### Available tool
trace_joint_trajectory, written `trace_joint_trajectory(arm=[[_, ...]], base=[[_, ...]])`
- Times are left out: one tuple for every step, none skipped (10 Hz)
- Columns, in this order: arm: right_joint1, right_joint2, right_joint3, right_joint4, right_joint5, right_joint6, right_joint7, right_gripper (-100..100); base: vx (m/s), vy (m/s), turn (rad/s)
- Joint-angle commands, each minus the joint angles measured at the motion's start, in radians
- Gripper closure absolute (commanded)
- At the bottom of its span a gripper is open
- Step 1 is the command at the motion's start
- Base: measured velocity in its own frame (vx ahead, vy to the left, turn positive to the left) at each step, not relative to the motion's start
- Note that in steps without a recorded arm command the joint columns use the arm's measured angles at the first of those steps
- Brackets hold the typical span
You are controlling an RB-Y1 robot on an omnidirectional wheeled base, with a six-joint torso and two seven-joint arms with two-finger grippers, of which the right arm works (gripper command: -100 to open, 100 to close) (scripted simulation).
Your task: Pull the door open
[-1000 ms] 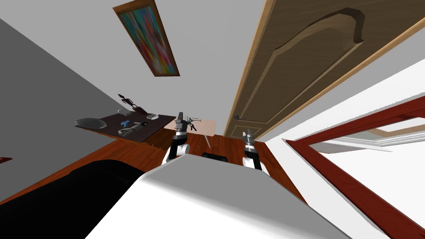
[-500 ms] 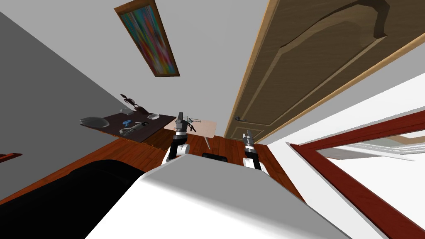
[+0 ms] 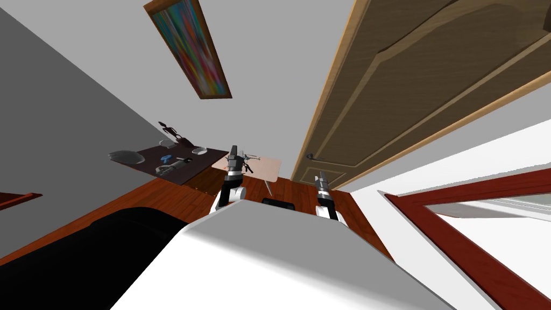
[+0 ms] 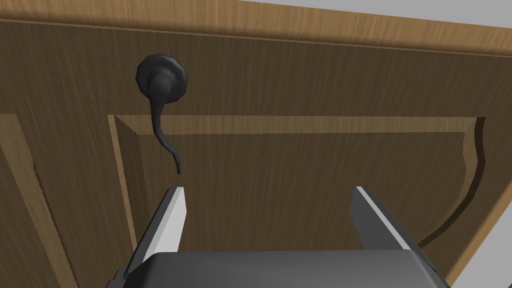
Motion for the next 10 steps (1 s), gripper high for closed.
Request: trace_joint_trajectory(arm=[[-0.013,-0.013,-0.008,0.043,-0.004,-0.008,-0.005,-100],[-0.021,-0.018,-0.012,0.068,-0.006,-0.013,-0.006,-100],[-0.028,-0.023,-0.016,0.094,-0.007,-0.019,-0.007,-100],[-0.036,-0.028,-0.02,0.12,-0.009,-0.025,-0.008,-100],[-0.043,-0.033,-0.024,0.144,-0.011,-0.03,-0.009,-100],[-0.05,-0.037,-0.027,0.167,-0.012,-0.035,-0.01,-100],[-0.057,-0.041,-0.031,0.19,-0.014,-0.04,-0.011,-100],[-0.064,-0.046,-0.034,0.213,-0.015,-0.045,-0.012,-100],[-0.07,-0.049,-0.037,0.233,-0.016,-0.049,-0.013,-100],[-0.076,-0.053,-0.04,0.253,-0.017,-0.054,-0.013,-100]], base=[[0.093,-0.044,0.067],[0.092,-0.032,0.06],[0.091,-0.03,0.047],[0.088,-0.033,0.056],[0.09,-0.032,0.06],[0.092,-0.047,0.05],[0.105,-0.043,0.06],[0.098,-0.038,0.046],[0.079,-0.039,0.046],[0.01,-0.035,0.098]])
